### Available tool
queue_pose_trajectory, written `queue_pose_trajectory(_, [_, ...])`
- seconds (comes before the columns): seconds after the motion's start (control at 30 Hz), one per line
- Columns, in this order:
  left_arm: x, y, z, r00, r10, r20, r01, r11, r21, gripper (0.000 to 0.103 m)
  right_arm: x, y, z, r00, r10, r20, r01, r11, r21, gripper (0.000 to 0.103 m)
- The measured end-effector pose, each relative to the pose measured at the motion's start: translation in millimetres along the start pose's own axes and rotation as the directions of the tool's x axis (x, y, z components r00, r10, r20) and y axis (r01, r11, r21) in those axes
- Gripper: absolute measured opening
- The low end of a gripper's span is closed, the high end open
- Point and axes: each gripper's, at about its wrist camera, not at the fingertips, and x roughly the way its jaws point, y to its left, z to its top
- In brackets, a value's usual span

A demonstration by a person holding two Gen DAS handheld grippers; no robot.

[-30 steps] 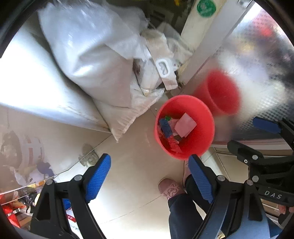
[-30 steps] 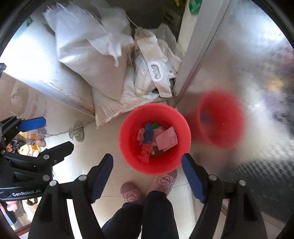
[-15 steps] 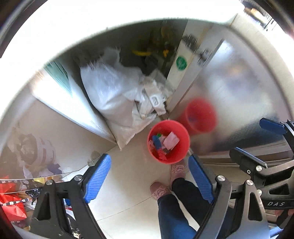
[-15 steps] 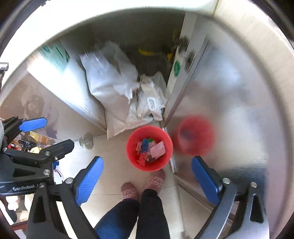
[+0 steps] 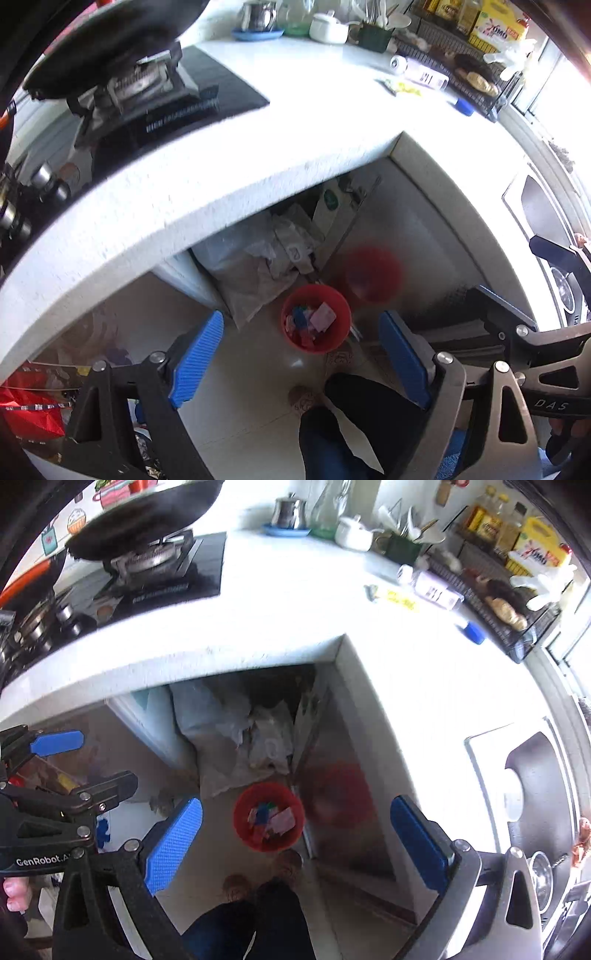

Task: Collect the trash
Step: 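Raise both grippers back over the counter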

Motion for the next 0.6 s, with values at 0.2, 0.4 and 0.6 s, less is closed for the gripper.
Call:
queue_pose_trajectory(0.2, [-27.8,-14.3,24.7,0.999,0.01,0.045,-0.012,0.999,0.033,0.085,-28.7,-18.0,17.4,0.997,-0.037,0.063,0.035,0.999,0.021,0.102])
queue_pose_trajectory(0.4, [-36.8,-30.4,59.5,0.997,0.013,0.083,-0.02,0.996,0.083,0.085,-47.0,-38.4,40.5,0.993,-0.049,0.111,0.041,0.996,0.075,0.102])
queue_pose_trajectory(0.6, [-31.4,-54.4,108.0,0.995,0.004,0.099,-0.021,0.986,0.164,0.085,-47.8,-63.1,62.6,0.989,-0.06,0.135,0.042,0.99,0.137,0.102])
